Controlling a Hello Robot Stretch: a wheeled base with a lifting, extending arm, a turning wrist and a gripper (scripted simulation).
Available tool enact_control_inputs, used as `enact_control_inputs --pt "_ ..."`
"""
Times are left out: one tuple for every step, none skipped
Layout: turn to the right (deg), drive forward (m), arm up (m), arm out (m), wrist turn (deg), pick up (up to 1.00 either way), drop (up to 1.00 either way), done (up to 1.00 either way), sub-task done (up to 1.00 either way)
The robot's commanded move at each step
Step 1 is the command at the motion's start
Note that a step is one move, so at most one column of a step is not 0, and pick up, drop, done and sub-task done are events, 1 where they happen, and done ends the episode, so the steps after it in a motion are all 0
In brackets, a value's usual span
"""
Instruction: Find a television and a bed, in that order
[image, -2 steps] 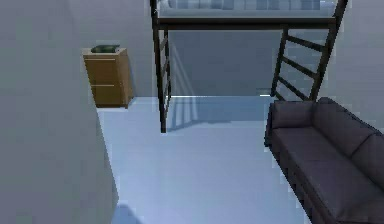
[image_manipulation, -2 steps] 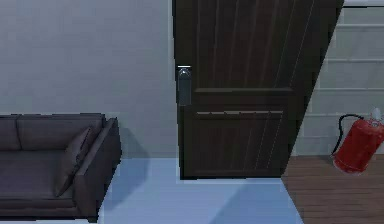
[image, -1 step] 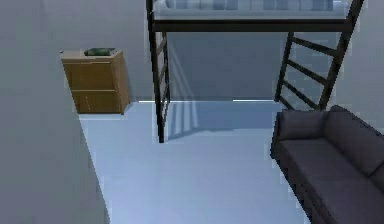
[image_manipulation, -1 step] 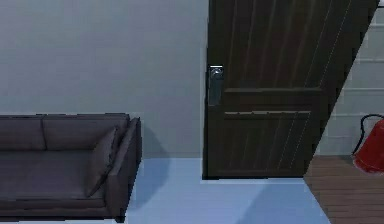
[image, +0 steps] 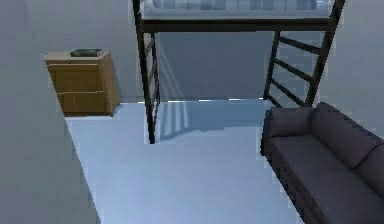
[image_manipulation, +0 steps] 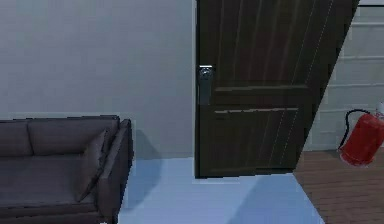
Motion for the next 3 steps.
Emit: enact_control_inputs --pt "0.0 1.0 0.0 0.0 0.0 0.0 0.0 0.0 0.0" --pt "6.0 0.0 0.0 0.0 0.0 0.0 0.0 0.0 0.0" --pt "0.0 0.35 0.0 0.0 0.0 0.0 0.0 0.0 0.0"
